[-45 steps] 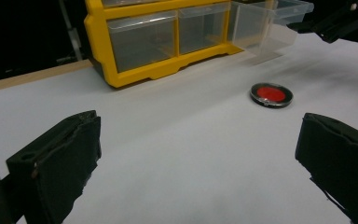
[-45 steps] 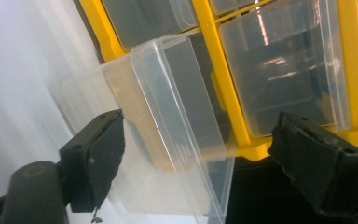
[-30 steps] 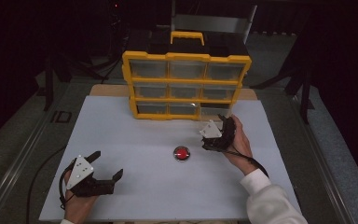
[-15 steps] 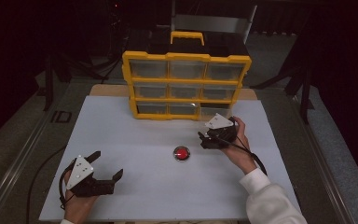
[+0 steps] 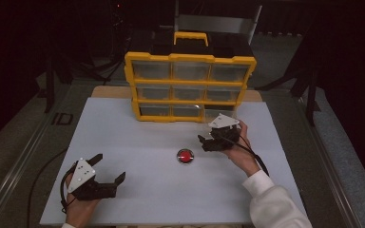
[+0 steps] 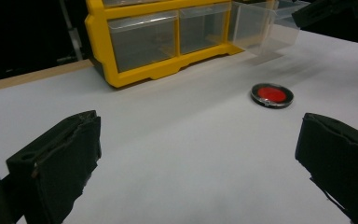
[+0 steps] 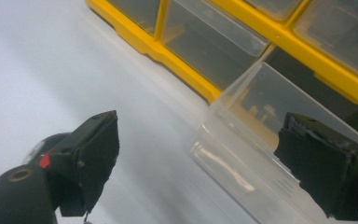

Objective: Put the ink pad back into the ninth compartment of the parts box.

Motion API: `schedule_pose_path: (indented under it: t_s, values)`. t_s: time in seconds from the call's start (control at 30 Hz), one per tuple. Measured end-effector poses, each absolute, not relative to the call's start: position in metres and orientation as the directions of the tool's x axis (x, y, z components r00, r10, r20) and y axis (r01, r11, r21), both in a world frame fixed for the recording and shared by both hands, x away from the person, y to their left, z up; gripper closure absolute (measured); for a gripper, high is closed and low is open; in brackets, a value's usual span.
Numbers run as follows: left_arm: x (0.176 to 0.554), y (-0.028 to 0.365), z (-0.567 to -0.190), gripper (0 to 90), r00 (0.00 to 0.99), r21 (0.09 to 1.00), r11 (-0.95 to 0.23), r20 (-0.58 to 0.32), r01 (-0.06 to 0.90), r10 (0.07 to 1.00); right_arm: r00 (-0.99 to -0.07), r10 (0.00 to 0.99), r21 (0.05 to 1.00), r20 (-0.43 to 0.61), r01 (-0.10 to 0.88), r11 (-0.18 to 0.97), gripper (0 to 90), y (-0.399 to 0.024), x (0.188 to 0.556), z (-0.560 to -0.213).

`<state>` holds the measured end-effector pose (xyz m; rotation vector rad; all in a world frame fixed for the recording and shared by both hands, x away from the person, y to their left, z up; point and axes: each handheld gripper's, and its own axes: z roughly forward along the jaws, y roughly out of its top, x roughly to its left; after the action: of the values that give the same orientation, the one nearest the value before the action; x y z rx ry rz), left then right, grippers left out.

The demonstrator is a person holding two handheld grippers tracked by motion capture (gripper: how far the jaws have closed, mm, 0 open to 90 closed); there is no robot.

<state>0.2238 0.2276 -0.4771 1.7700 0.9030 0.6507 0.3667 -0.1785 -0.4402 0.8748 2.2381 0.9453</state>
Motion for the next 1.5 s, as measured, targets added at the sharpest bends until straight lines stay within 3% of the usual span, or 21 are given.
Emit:
schedule_pose_path:
  t_s: [0.9,1.5]
  values:
    - [0.222,0.228,-0.476,0.4,0.576,0.938,-0.216,0.022,0.271,0.818,-0.708,0.701,0.763,-0.083,0.407,0.502,12.1,-0.163,0.372,-0.438]
    - [0.223,0.228,-0.476,0.4,0.577,0.937,-0.217,0.021,0.273,0.817,-0.746,0.664,0.753,-0.040,0.414,0.511,10.9,-0.146,0.374,-0.439]
